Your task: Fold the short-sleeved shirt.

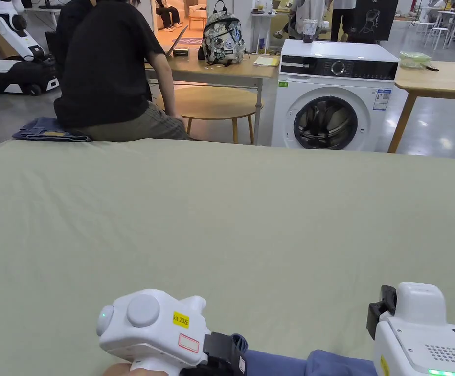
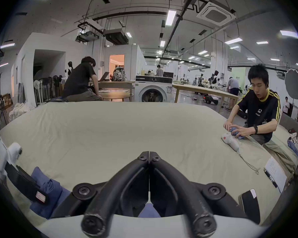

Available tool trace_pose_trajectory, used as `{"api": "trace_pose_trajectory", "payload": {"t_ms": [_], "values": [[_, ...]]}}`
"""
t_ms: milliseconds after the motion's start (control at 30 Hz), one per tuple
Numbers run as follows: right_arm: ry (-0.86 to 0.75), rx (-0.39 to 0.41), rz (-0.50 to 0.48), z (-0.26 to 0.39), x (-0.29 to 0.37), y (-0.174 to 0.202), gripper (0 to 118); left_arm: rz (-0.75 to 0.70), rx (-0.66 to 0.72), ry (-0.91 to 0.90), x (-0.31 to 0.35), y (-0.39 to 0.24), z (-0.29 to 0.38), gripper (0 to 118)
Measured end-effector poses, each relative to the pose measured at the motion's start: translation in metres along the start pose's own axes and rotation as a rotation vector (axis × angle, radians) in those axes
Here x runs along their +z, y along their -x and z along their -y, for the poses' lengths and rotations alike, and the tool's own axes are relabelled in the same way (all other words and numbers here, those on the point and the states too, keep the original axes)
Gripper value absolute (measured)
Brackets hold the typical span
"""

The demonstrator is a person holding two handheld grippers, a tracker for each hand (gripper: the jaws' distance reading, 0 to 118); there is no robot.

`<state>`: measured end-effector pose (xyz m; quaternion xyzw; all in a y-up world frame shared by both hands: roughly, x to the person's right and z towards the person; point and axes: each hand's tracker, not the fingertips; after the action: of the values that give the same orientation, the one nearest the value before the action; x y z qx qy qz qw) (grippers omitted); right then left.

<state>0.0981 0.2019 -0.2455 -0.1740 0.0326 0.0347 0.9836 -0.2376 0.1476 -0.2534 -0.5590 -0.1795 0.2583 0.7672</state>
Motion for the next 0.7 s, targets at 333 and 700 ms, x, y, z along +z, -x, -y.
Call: {"api": "trace_pose_trajectory", "payload": {"t_ms": [333, 700], "values": [[0.01, -0.021, -0.001, 0.003, 0.002, -0.003, 0, 0.084, 0.038, -0.19, 0.048, 0.022, 0.0, 7], [0.034, -0.017, 0.0, 0.01, 0.001, -0.006, 0, 0.064, -0.011, 0.012, -0.031, 0.02, 0.015, 6]]}}
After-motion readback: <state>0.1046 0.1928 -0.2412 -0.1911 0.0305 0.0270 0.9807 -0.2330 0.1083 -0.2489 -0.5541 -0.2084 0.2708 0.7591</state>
